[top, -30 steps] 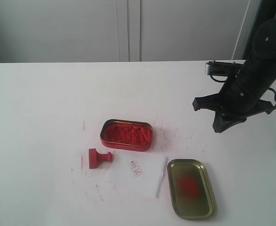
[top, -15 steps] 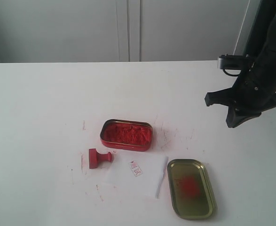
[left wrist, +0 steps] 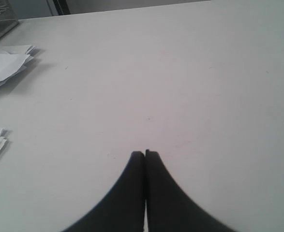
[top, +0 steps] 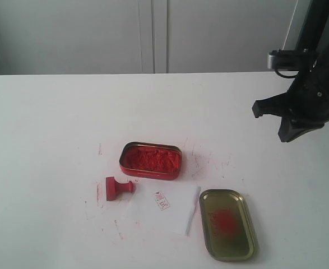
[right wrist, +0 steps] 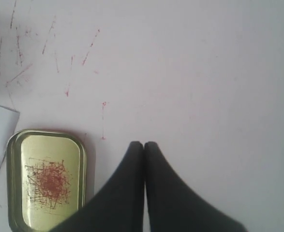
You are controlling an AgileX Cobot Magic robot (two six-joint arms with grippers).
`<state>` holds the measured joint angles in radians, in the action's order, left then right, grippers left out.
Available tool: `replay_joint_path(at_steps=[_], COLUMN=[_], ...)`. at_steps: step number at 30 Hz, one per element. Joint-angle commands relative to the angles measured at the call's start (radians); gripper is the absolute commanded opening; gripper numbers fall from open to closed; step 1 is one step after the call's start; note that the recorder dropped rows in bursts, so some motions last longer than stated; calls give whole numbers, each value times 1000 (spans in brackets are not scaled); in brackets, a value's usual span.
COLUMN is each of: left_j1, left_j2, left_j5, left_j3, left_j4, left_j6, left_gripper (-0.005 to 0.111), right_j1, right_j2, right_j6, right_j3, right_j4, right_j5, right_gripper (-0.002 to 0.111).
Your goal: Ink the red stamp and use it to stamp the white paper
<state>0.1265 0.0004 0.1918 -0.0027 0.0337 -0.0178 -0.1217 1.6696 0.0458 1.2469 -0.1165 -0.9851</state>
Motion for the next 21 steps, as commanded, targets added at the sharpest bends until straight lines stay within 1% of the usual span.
replay_joint_path(at_steps=[1, 16, 21], left_j1=[0, 0, 0], left_j2=[0, 0, 0], left_j5=[-3, -3, -3], left_j3=[3, 3, 3], left_j4=[-3, -3, -3], left_j6=[-4, -4, -4], left_gripper=[0, 0, 0], right_j1=[8, 8, 8], right_j2=[-24, -114, -182], right_j6=[-5, -9, -1], right_j3=[-3, -106, -161], right_j4=[13, 46, 46], right_j5=[-6, 8, 60], right_gripper=[0, 0, 0])
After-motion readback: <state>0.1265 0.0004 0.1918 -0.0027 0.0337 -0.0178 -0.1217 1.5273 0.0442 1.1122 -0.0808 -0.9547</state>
